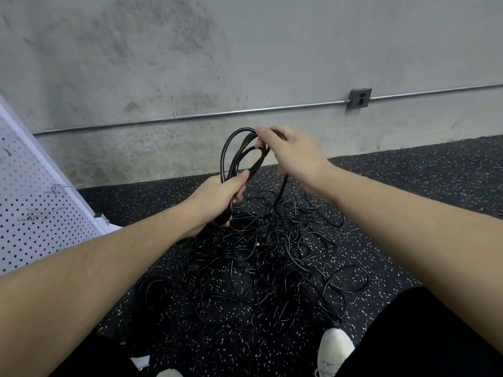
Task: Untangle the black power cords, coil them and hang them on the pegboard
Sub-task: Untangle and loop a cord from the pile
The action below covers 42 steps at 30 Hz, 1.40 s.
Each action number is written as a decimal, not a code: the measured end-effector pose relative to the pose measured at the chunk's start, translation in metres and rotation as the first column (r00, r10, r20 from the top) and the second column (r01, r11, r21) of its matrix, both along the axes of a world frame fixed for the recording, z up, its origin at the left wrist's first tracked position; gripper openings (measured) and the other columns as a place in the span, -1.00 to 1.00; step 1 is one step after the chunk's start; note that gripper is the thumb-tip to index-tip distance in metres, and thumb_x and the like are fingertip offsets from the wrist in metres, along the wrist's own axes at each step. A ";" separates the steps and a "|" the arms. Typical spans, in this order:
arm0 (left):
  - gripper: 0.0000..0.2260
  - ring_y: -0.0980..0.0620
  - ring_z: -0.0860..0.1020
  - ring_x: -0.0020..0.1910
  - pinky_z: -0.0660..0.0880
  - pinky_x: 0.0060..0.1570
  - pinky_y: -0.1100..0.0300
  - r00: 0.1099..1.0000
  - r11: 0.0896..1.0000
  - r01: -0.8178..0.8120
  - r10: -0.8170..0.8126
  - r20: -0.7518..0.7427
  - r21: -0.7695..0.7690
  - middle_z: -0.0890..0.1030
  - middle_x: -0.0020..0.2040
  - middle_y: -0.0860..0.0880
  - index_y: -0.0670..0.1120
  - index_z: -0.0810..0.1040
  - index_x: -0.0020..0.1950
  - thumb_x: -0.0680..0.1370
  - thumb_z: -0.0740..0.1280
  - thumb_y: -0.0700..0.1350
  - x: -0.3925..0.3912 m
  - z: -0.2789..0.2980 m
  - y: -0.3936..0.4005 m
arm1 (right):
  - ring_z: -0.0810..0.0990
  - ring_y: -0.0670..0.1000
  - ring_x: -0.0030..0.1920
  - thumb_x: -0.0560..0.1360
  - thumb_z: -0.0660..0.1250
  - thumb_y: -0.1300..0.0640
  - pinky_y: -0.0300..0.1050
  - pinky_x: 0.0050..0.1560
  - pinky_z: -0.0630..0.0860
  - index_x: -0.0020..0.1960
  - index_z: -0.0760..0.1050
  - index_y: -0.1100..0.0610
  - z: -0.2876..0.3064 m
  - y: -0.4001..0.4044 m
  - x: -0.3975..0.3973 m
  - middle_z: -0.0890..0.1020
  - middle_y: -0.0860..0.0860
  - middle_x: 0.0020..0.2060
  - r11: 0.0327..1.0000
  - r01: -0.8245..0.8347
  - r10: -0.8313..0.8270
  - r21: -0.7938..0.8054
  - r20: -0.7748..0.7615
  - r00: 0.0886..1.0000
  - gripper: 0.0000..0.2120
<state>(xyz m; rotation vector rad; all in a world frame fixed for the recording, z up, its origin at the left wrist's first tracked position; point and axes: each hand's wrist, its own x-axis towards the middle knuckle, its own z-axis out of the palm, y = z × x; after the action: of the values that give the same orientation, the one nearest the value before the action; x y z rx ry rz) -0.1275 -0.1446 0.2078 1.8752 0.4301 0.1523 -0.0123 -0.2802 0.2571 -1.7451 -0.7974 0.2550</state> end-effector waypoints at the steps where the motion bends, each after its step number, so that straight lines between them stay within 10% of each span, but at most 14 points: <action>1: -0.53 0.04 0.33 -0.52 0.40 -0.48 0.18 0.999 0.999 0.036 -0.036 0.016 -0.022 0.38 -0.38 0.04 0.00 0.39 -0.38 0.68 0.20 0.18 0.000 0.001 -0.003 | 0.41 -0.20 -0.35 0.63 0.31 -0.06 -0.29 -0.27 0.38 -0.16 0.57 0.03 -0.001 0.002 0.001 0.57 -0.14 -0.27 0.997 0.061 -0.065 0.042 0.083 0.994 -0.75; 4: -0.51 0.00 0.33 -0.53 0.41 -0.48 0.17 0.991 0.993 0.120 -0.120 0.057 -0.003 0.37 -0.39 0.02 -0.03 0.36 -0.38 0.71 0.16 0.16 0.000 0.005 -0.013 | 0.43 -0.13 -0.13 0.57 0.42 -0.03 -0.43 -0.09 0.38 -0.19 0.42 0.01 -0.005 0.004 0.001 0.41 -0.08 -0.13 0.973 0.182 -0.198 0.140 0.111 0.974 -0.75; 7: -0.51 -0.02 0.35 -0.57 0.40 -0.51 0.17 0.983 0.988 0.151 -0.152 0.105 0.019 0.39 -0.45 0.04 -0.08 0.34 -0.36 0.73 0.13 0.11 -0.003 0.007 -0.020 | 0.60 -0.03 -0.21 0.57 0.43 0.00 0.01 -0.10 0.62 0.08 0.27 0.05 -0.010 0.011 -0.003 0.52 -0.03 -0.17 0.946 0.095 -0.009 0.309 -0.270 0.963 -0.66; 9: -0.52 -0.02 0.36 -0.58 0.39 -0.50 0.16 0.979 0.987 0.159 -0.162 0.127 0.026 0.41 -0.46 0.06 -0.09 0.33 -0.34 0.73 0.13 0.09 -0.004 0.007 -0.020 | 0.65 -0.01 -0.32 0.56 0.44 -0.05 -0.05 -0.28 0.62 0.14 0.29 0.08 -0.009 0.011 -0.005 0.60 0.03 -0.24 0.950 0.090 0.065 0.299 -0.470 0.880 -0.62; 13: -0.53 -0.03 0.37 -0.55 0.41 -0.48 0.14 0.975 0.989 0.147 -0.151 0.164 0.031 0.46 -0.35 -0.02 -0.02 0.38 -0.37 0.69 0.19 0.16 -0.005 0.001 -0.009 | 0.60 -0.08 -0.38 0.53 0.39 -0.21 -0.25 -0.39 0.55 -0.25 0.44 0.06 -0.007 0.008 -0.005 0.55 -0.05 -0.45 0.990 0.001 0.077 0.142 -0.542 0.837 -0.61; 17: -0.60 0.04 0.37 -0.52 0.39 -0.48 0.18 0.982 0.988 0.106 -0.085 0.171 -0.115 0.51 -0.40 0.03 -0.17 0.44 -0.17 0.69 0.18 0.11 -0.004 0.005 -0.010 | 0.47 -0.08 -0.47 0.60 0.34 -0.12 -0.23 -0.34 0.53 -0.31 0.39 0.05 0.000 0.012 -0.005 0.41 -0.07 -0.51 0.952 -0.007 0.207 0.306 -0.627 0.751 -0.61; 27: -0.61 -0.20 0.68 0.14 0.54 0.10 0.16 0.966 0.841 0.257 -0.230 0.116 -0.476 0.67 0.07 -0.20 -0.05 0.41 -0.40 0.58 0.25 0.08 -0.006 0.013 -0.009 | 0.13 -0.14 -0.59 0.69 0.18 -0.07 -0.33 -0.55 0.26 -0.07 0.51 0.15 0.005 0.018 -0.011 0.18 -0.13 -0.51 0.880 0.032 0.343 0.474 -0.680 0.648 -0.66; 30: -0.68 -0.14 0.67 -0.19 0.46 0.37 -0.11 0.947 0.802 0.306 -0.312 0.076 -0.513 0.62 -0.19 -0.10 -0.09 0.54 -0.31 0.58 0.26 0.04 -0.008 0.019 -0.017 | 0.13 -0.16 -0.58 0.68 0.20 -0.09 -0.37 -0.62 0.10 -0.26 0.32 0.06 0.005 0.021 -0.009 0.17 -0.12 -0.53 0.867 0.076 0.330 0.493 -0.682 0.653 -0.61; 35: -0.74 0.08 0.36 -0.47 0.62 -0.20 0.04 0.949 0.724 0.299 -0.292 0.116 -0.622 0.39 -0.32 0.00 -0.10 0.66 0.02 0.59 0.25 0.01 -0.009 0.029 -0.025 | 0.22 -0.11 -0.51 0.68 0.18 -0.15 -0.31 -0.57 0.23 -0.44 0.20 -0.01 0.004 0.020 -0.003 0.21 -0.08 -0.52 0.873 0.070 0.307 0.482 -0.656 0.689 -0.46; 42: -0.73 0.09 0.34 -0.43 0.49 -0.27 0.15 0.954 0.824 0.293 -0.288 0.088 -0.484 0.36 -0.30 0.01 0.02 0.65 0.26 0.65 0.24 0.01 -0.013 0.017 -0.017 | 0.47 -0.03 -0.35 0.64 0.05 -0.34 -0.04 -0.03 0.47 -0.30 0.37 0.04 -0.013 0.016 0.003 0.52 -0.02 -0.39 0.951 -0.135 0.276 0.278 -0.563 0.779 -0.46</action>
<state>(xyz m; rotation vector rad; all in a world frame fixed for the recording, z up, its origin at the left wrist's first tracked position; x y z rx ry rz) -0.1410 -0.1612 0.2248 1.4066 0.1452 -0.1451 -0.0095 -0.2645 0.2445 -1.2449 -0.5183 0.7968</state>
